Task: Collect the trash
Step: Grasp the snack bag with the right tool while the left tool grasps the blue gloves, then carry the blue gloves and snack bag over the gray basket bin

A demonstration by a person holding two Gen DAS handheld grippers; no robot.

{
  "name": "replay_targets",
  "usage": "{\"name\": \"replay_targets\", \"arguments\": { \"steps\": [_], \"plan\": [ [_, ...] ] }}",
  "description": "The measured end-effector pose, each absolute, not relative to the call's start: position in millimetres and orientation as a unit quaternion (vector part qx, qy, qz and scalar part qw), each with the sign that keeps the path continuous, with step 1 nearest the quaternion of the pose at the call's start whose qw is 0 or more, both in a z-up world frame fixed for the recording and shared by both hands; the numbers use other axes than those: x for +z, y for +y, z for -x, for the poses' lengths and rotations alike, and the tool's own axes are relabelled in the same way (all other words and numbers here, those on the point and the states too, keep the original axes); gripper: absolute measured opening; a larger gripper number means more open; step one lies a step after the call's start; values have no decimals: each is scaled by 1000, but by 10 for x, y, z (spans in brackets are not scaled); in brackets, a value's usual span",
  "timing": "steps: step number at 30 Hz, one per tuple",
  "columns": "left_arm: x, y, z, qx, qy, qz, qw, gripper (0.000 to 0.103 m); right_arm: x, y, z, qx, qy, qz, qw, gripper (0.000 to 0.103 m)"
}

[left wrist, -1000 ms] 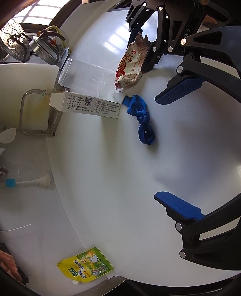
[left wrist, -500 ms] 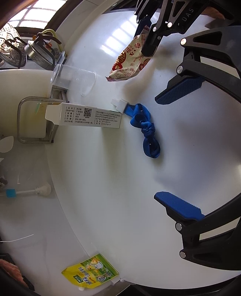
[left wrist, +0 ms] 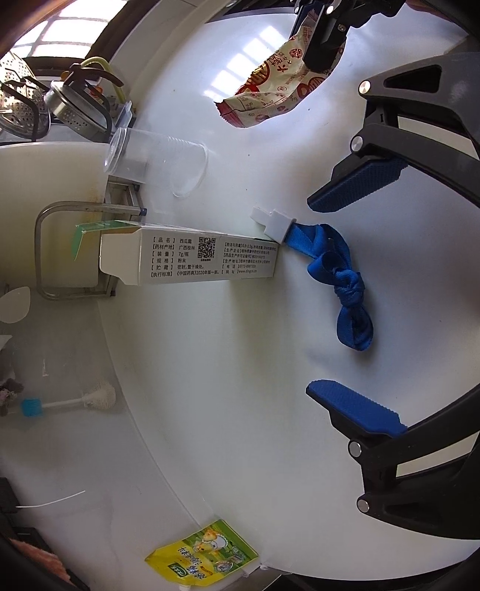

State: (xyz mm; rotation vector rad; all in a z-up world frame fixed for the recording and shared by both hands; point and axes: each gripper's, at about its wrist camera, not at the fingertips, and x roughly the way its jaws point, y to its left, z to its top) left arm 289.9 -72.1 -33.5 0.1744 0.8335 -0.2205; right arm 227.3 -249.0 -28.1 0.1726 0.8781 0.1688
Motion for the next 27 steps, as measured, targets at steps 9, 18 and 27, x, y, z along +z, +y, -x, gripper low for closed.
{"name": "replay_targets", "arguments": {
  "steps": [9,18,27],
  "plan": [
    [-389,-728,-2988,-137,425,-66,893,41,-336,-2472,-2310,84,433,-83,894,31],
    [-387,-616,-2855,-154,429,-35,890,10,-343,-2477,-2320,87,434,-85,893,31],
    [-300,-473,-2347,-149,410,-35,899,10,-327,-2523,-2121,93,419,-104,897,31]
  ]
}}
